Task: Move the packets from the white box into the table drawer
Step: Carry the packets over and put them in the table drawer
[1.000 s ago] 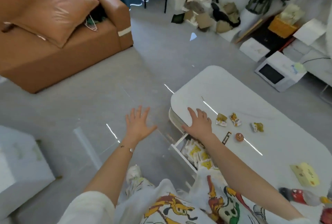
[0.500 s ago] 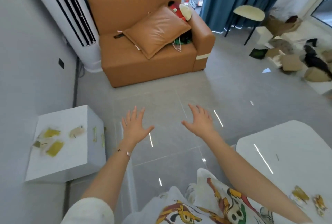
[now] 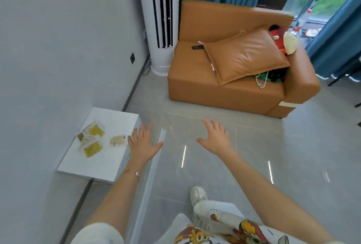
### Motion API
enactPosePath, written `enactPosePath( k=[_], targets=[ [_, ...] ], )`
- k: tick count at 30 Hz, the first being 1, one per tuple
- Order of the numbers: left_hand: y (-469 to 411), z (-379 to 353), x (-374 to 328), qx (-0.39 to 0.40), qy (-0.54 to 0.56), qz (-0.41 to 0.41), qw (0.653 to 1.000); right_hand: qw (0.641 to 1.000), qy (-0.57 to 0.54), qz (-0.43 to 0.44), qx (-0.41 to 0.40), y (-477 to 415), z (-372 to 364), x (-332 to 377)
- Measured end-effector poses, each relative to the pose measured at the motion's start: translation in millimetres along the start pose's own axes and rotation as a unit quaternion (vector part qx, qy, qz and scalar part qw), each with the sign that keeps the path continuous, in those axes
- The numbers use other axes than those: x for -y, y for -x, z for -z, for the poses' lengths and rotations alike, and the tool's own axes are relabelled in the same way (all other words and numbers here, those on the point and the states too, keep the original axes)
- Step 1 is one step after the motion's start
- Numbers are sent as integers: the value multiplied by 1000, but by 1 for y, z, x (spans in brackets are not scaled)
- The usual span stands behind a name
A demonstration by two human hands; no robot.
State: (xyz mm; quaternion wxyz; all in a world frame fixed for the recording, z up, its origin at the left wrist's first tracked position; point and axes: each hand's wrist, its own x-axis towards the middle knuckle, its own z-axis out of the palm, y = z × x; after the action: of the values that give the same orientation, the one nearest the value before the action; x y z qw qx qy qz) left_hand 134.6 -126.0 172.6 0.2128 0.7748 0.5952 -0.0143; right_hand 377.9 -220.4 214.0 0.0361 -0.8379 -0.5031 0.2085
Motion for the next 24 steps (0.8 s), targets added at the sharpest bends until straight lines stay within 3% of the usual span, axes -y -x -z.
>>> enactPosePath(
  k=[11,18,24],
  targets=[
    [-87,34,54,-77,65,203,974,980,81,170,59,-190,38,109],
    [-109,52,142,-80,82,317,941,948,134,270,105,-254,8,234],
    [-132,57,211,-72,115,391,910,928,163,301,151,-302,-28,329]
  ],
)
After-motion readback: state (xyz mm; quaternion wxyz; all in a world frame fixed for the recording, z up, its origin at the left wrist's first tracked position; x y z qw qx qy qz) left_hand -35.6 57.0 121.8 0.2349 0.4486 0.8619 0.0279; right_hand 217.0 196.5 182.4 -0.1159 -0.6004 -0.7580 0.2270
